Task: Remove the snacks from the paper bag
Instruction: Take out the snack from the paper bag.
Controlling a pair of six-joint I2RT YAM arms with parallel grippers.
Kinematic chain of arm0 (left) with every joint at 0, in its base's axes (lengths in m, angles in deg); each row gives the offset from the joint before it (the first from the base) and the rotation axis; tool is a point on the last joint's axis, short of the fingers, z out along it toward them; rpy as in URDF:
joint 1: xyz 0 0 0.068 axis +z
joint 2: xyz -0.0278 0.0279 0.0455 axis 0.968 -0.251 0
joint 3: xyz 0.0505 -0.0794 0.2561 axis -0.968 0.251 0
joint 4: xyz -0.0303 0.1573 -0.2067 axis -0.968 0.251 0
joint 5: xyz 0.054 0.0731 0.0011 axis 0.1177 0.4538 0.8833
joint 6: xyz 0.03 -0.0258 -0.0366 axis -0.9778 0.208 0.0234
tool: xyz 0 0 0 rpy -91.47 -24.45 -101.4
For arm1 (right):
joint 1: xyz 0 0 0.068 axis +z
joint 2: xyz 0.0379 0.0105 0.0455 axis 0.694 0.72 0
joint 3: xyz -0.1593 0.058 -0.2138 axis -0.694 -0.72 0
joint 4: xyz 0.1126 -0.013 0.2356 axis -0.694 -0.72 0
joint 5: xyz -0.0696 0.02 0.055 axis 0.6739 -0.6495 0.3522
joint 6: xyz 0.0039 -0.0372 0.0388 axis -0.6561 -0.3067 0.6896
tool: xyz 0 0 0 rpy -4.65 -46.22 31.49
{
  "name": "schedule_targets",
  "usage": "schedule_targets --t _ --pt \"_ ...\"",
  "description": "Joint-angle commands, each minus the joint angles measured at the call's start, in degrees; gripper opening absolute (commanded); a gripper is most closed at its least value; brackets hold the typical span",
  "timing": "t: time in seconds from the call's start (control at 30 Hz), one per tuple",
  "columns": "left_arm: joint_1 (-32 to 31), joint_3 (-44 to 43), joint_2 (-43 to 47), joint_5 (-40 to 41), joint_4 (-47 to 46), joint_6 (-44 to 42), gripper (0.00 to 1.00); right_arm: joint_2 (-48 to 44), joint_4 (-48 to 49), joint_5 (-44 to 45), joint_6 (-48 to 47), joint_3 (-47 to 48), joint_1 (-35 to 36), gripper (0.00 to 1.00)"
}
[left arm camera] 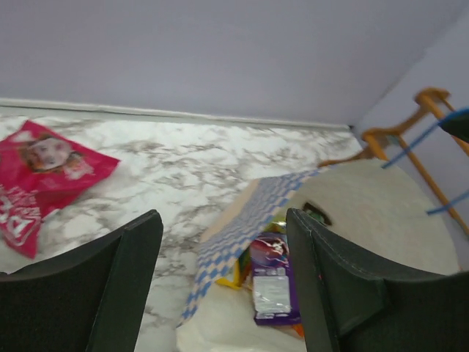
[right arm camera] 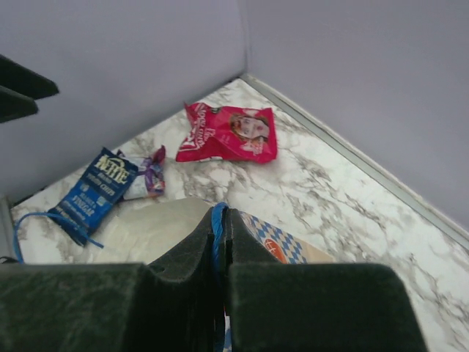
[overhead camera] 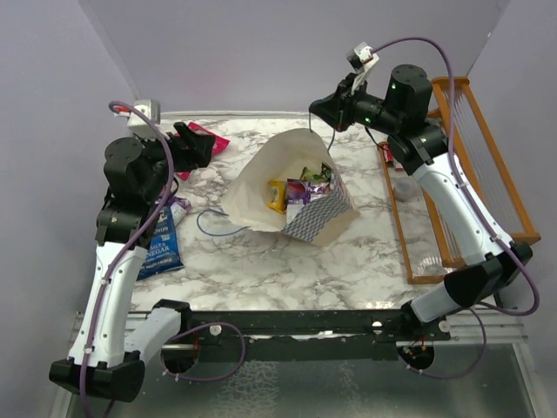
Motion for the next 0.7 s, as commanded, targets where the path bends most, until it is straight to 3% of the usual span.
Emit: schedule_targets --t 0.0,0.1,0.37,0.57,0.67 --pt "-0.8 2.8 -1.4 -20.3 -9.1 6.2 0.69 2.2 10.0 -15.8 3.4 4.7 0.0 0.02" --pt "-5.7 6.7 -0.4 -20.0 -16.3 10.1 0.66 4.6 13.3 -21.1 4.7 5.4 0.0 0.02" --pt "-28.0 14.2 -0.2 -3.3 -19.4 10.0 0.6 15.1 7.6 -27.5 7.5 19.3 0.0 0.02" --pt "-42.6 17.1 -2.4 8.1 -20.2 7.8 0.54 16.6 11.1 -31.9 13.6 19.4 0.1 0.02" --pt "-46.6 18.3 -4.6 12.5 -21.3 6.8 0.54 16.8 10.2 -32.6 14.5 19.0 0.2 0.02"
